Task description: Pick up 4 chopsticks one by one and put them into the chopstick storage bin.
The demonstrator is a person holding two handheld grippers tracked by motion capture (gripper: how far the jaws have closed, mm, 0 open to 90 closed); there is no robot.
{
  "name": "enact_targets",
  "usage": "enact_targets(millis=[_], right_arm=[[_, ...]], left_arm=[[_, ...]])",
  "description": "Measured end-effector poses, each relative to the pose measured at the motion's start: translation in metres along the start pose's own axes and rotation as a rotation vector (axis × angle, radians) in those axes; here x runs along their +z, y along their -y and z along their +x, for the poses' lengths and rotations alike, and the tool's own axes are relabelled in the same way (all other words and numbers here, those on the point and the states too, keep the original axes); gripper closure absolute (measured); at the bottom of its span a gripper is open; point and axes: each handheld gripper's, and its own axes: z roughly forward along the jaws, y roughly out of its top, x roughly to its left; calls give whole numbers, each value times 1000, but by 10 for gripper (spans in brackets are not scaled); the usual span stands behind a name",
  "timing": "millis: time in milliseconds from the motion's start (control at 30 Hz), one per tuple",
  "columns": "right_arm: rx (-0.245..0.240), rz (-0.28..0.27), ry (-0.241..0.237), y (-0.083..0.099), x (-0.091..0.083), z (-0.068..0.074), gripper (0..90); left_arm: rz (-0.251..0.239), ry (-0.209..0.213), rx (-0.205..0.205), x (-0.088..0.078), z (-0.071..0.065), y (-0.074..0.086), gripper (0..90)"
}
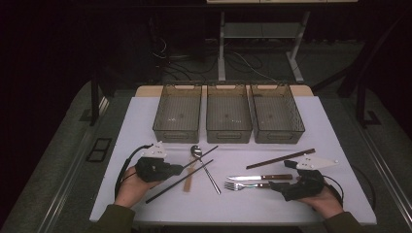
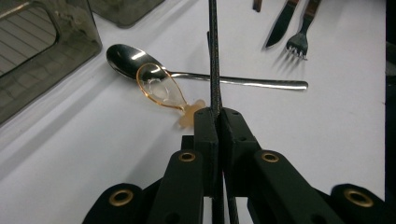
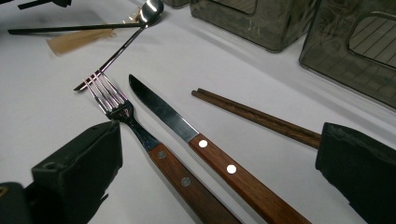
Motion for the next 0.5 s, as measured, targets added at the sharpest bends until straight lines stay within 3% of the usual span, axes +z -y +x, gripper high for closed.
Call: enact_targets(millis=[500], right_arm=[[8, -15, 15, -1, -2, -1, 8]], left_arm=[[-26, 10, -27, 1, 6, -17, 849]])
